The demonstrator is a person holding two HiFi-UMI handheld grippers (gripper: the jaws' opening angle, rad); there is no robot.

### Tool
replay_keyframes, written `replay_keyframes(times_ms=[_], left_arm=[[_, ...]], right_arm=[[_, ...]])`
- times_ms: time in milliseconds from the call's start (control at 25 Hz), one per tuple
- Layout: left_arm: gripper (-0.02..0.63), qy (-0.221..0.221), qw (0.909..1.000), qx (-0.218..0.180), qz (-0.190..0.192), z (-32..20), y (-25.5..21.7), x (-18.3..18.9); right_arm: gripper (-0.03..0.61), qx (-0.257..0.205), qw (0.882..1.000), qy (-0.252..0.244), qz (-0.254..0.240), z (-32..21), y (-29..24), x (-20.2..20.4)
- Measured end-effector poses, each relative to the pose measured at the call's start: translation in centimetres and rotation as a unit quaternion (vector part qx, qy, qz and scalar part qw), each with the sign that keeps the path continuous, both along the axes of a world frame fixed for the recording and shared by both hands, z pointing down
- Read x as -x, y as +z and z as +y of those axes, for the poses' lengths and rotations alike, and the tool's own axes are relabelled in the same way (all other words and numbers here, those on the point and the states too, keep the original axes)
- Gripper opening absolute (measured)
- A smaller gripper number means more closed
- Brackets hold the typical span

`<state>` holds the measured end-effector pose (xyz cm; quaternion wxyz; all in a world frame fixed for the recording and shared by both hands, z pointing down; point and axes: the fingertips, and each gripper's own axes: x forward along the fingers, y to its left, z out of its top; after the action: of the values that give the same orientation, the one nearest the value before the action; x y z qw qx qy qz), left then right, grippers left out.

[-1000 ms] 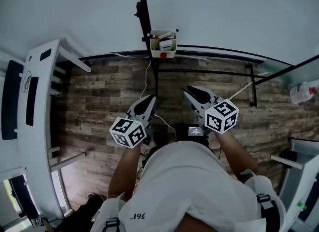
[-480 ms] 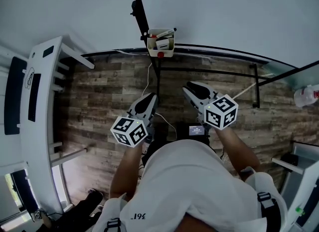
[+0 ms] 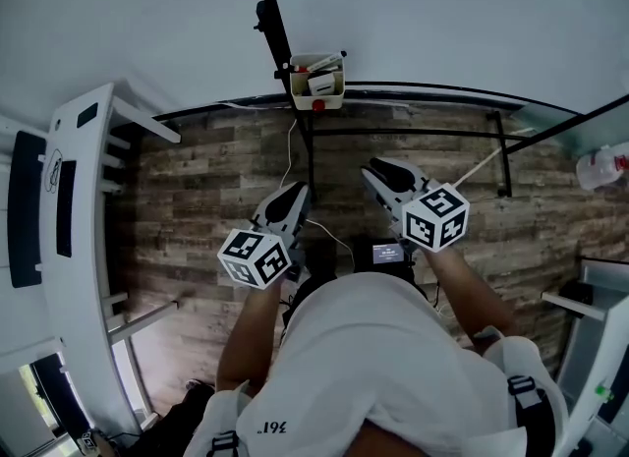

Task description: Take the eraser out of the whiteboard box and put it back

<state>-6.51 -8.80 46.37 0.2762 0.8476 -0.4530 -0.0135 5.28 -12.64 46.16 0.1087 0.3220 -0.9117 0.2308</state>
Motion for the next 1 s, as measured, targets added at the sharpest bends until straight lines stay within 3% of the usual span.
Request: replay_keyframes(times_ms=[840,1000], left_arm=[[0.009,0.042,0.9978,-0.024,-0.046,-8.0,-0.4,2.4],[0.009,0.04,0.9978,-0.022,-0.048,-9.6,-0.1,2.4]], right_arm=[[0.102,-0.057,0.997,0.006,0.06,-9.6,-1.4,3.7],[0.15,-0.074,0.994,0.006,0.075,-11.6,-1.5,4.4]])
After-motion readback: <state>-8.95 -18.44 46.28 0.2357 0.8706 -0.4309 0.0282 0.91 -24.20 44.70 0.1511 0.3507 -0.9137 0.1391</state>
